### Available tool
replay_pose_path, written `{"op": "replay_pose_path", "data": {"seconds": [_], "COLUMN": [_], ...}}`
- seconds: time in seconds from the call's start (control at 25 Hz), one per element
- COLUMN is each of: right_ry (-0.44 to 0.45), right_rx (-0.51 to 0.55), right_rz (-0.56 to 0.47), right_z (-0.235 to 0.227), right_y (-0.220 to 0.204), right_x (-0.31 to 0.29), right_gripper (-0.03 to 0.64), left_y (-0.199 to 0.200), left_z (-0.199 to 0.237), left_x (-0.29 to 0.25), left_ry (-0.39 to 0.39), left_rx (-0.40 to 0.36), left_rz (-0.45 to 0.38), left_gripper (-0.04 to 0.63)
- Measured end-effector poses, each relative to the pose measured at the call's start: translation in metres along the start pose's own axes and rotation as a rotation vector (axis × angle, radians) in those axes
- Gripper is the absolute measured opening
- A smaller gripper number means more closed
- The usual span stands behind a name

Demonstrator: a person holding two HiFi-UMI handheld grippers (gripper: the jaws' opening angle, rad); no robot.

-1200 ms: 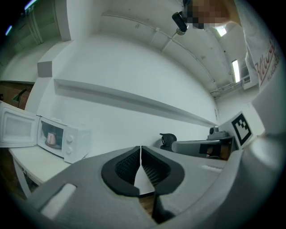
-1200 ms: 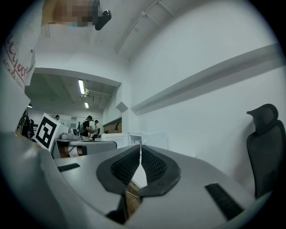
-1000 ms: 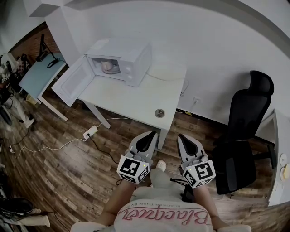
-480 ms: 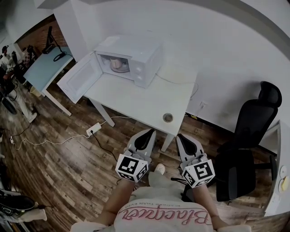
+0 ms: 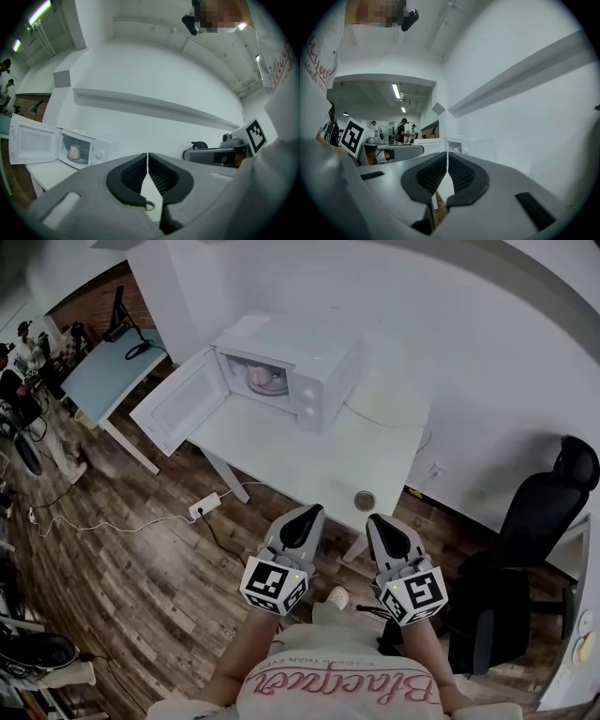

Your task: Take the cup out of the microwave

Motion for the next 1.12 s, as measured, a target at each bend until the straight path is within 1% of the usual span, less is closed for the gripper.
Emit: {"op": "replay_pose_path", "data": {"seconds": [0.24,0.56,0.76,1.12], "right_ry": [0.031,0.095,0.120,0.143], "right_rx": [-0.002,-0.002,-0.010,-0.029], "right_rz": [0.006,-0.015,-0.013,-0.017], "right_z": [-0.009,-0.022,-0.026,-0.023], "right_y": [0.002,0.004,0.005,0.003], "right_x": [-0.028,-0.068,-0.080,-0.091], "right_gripper": [0.018,0.018,0.018,0.018], "left_y": [0.006,0.013,0.018,0.012], "left_z": [0.018,0.044,0.052,0.061], "left_x": [-0.015,-0.035,-0.040,-0.031], "left_ry": [0.024,0.071,0.094,0.140], "left_rx": [-0.008,-0.025,-0.029,-0.027], "left_rz": [-0.002,-0.006,-0.017,0.005], "left_gripper": [0.014,0.014,0.014,0.014]}}
Point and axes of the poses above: the fingertips, and each gripper's own axes: x backward along the fingers, z to its left, y out of its top, the point moved 5 cm from there along x, backward along the fingers, and after that the axes turned 4 degrees about x, right-handed, at the moved point
